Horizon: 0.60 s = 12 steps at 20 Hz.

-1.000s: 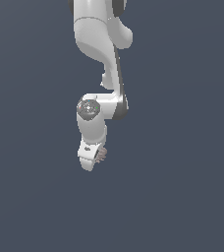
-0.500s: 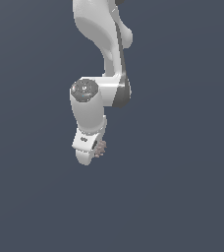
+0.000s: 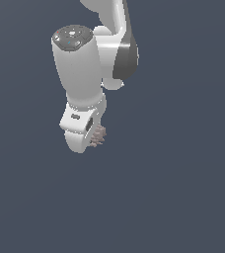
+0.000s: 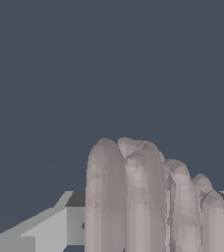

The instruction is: Pick up the object and move it to a goal position.

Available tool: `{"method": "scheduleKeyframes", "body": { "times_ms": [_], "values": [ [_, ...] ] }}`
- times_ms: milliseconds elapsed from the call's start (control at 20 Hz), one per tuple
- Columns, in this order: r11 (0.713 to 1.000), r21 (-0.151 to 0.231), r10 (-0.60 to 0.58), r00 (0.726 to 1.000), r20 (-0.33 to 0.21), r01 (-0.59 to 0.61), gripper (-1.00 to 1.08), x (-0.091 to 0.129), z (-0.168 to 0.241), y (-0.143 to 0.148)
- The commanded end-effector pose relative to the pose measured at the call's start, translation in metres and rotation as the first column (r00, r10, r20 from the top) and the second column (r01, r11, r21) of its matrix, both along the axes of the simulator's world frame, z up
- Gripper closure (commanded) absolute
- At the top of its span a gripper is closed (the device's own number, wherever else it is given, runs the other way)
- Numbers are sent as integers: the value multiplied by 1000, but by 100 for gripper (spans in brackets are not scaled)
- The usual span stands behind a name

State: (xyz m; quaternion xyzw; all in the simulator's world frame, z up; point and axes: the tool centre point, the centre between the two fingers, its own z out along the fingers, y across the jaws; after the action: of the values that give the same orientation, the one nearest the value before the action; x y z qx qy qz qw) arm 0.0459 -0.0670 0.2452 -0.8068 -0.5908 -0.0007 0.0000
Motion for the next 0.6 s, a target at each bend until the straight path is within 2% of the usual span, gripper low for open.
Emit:
{"method": "scheduleKeyframes", "body": {
  "times_ms": [0, 550],
  "values": [
    [1000, 0, 0, 1000, -1, 0, 108, 2, 29, 0],
    [1000, 1, -1, 1000, -1, 1, 108, 13, 137, -1]
  ]
}}
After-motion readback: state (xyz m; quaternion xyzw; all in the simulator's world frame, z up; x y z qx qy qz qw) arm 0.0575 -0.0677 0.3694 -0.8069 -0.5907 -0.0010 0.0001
